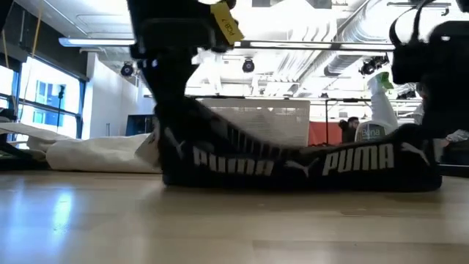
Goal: Fold Laundry from Bin
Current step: Fold the blue boxer short
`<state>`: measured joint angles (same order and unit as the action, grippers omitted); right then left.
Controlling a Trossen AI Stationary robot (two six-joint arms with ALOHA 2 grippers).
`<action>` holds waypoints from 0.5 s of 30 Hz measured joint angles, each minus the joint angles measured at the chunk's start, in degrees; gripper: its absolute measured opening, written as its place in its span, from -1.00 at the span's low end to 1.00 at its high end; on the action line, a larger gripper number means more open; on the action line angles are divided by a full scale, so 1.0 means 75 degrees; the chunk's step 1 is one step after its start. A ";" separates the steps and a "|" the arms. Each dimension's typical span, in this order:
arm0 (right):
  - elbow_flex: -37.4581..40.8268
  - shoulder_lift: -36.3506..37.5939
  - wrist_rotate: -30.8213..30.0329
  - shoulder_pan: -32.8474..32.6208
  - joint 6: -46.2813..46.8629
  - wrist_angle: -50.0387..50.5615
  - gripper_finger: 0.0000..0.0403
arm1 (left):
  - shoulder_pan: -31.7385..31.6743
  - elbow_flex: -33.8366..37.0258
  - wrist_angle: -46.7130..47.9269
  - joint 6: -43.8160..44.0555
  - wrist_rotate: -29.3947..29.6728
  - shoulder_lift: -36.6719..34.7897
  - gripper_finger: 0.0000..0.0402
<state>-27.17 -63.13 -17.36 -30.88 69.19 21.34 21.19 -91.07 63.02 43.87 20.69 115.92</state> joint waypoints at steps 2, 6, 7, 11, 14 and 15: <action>0.0234 -0.0003 0.0212 -0.0131 -0.0009 -0.0501 -1.00 | 0.0006 0.0113 -0.0091 -0.0067 -0.0473 0.0009 -0.88; 0.0366 -0.0126 0.0474 -0.0481 -0.0601 -0.1463 -0.99 | 0.0002 0.0131 -0.0101 -0.0355 -0.1466 -0.0044 -0.68; 0.0365 -0.0204 0.0537 -0.0581 -0.0875 -0.1717 -0.98 | -0.0003 0.0134 -0.0111 -0.0438 -0.1700 -0.0052 -0.63; 0.0363 -0.0675 0.0567 -0.0842 -0.1439 -0.2384 -0.82 | -0.0003 0.0131 0.0045 -0.0540 -0.2273 -0.0090 -0.44; 0.0363 -0.1021 0.1399 -0.0803 -0.1671 -0.2500 -0.56 | -0.0002 0.0131 0.0811 -0.0361 -0.2567 -0.0139 -0.35; 0.0363 -0.1088 0.1954 -0.0754 -0.1810 -0.2566 -0.47 | 0.0004 0.0131 0.1142 -0.0237 -0.2597 -0.0165 -0.33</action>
<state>-24.45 -71.29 -2.70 -36.53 55.61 2.10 21.22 -90.08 71.58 42.09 1.22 114.68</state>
